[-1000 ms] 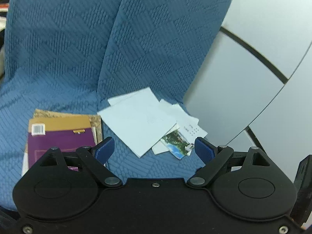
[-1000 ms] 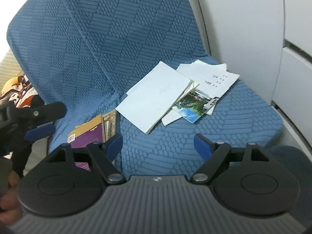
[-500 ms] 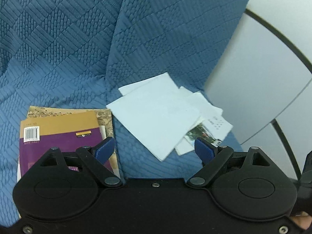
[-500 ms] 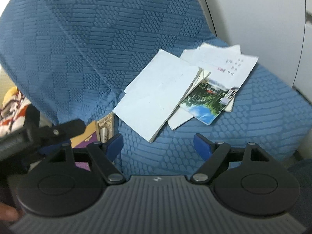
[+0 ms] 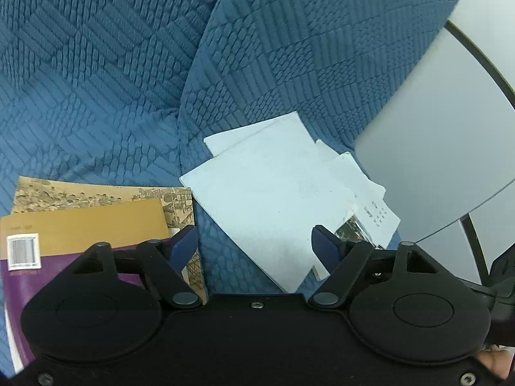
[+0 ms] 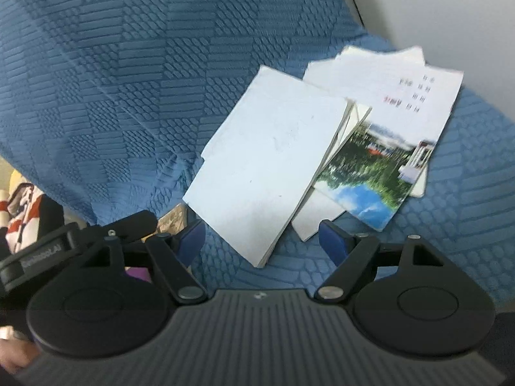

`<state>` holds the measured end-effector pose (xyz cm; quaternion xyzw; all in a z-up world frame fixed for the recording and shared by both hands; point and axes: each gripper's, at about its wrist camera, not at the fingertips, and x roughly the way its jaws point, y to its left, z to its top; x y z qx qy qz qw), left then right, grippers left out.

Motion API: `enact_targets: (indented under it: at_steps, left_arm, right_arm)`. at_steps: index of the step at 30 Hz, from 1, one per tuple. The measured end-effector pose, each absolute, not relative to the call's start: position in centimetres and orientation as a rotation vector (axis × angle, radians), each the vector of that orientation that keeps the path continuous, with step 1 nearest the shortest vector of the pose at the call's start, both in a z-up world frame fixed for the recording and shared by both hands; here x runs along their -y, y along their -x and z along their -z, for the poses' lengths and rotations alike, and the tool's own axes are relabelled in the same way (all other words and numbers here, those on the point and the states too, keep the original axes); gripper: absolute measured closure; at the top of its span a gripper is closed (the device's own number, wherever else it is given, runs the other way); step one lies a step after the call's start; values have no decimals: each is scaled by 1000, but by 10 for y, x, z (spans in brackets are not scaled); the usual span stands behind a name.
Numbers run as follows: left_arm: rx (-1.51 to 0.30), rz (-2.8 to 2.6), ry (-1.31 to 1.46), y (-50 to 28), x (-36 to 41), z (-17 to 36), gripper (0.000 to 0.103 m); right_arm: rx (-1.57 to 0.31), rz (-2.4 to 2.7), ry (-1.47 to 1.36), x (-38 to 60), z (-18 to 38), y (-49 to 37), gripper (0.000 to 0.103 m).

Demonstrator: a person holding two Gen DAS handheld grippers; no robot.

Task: Organize objects
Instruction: 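Move both open grippers toward the white papers on the other seat, then close both grippers on the edge of the white paper sheet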

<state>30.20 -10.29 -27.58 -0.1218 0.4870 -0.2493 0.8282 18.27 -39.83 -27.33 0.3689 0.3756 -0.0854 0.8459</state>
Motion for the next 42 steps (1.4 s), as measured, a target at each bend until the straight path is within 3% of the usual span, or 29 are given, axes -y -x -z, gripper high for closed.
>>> enact_targets:
  at_steps: [4,12,18,23,27,29,42]
  left_arm:
    - [-1085,538,269,-315,106,292,53]
    - [-1152,540,327,-333,112,313,70]
    - [-1170,538,400,-340,107,319,70]
    - [-1180,546,426,-341,105,321,70]
    - [-1191,559,456,-340,105,322,69]
    - [-1191,564,462,-339,105,322,68]
    - [-1236,587,752,-343,85,331,53]
  right_arm:
    - [-820,162,-842,403,289,-191,27]
    - [-849,145,-961,402,313,-203,43]
    - [-877,191,-949,402,323,-210,59]
    - [-867,186,-962,404,329,-212,63]
    - [-853,173,-1028,409,336,-209,85]
    - [-835,146,-1080,411,339,-207,91]
    - [-675,13,-1240,422,337,-205,97]
